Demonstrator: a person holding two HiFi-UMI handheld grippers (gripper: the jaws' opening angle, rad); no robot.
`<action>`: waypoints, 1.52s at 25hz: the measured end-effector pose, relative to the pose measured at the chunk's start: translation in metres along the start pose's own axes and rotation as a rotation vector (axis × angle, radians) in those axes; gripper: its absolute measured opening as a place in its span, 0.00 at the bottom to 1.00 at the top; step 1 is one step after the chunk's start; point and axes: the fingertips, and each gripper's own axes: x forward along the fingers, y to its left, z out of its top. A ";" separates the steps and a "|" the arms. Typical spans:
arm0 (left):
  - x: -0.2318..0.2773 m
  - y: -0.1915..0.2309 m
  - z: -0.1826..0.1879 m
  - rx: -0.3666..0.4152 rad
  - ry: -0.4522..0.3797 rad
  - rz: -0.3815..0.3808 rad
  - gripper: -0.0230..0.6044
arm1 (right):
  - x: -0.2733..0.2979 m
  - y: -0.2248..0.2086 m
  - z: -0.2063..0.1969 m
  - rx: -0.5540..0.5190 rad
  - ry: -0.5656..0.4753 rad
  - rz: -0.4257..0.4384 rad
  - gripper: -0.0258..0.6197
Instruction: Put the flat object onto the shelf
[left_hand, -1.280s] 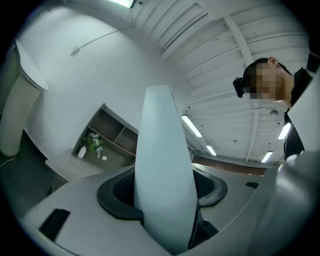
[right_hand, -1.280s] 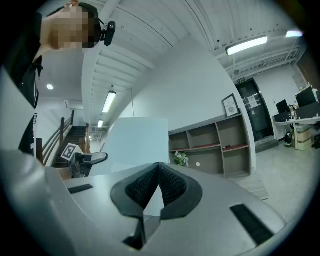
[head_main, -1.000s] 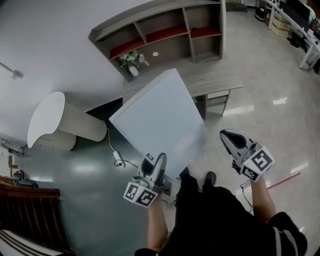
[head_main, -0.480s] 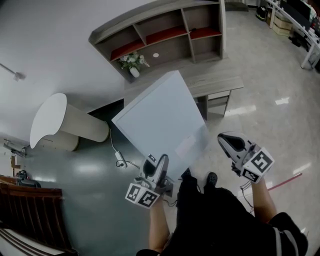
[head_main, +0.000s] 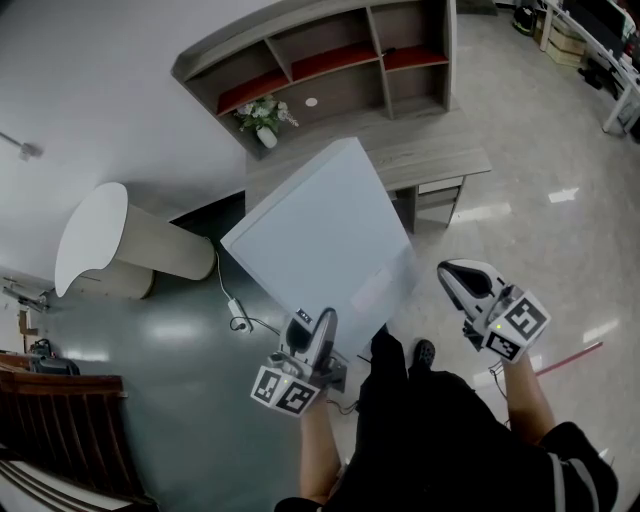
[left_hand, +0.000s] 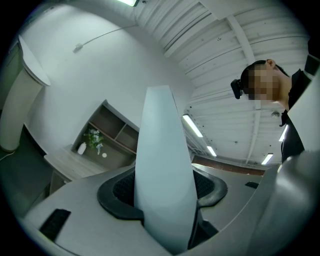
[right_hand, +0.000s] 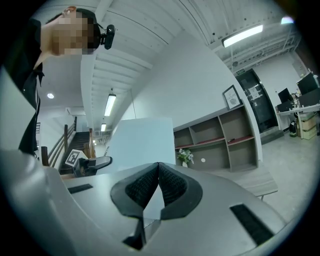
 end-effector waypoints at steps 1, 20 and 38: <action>0.004 0.004 0.001 -0.002 0.000 -0.006 0.47 | 0.004 -0.003 0.000 0.003 0.001 -0.008 0.06; 0.101 0.131 0.075 -0.008 0.020 -0.137 0.46 | 0.148 -0.053 0.039 -0.045 -0.021 -0.131 0.06; 0.159 0.217 0.109 -0.031 0.027 -0.130 0.46 | 0.224 -0.094 0.035 -0.047 0.037 -0.157 0.06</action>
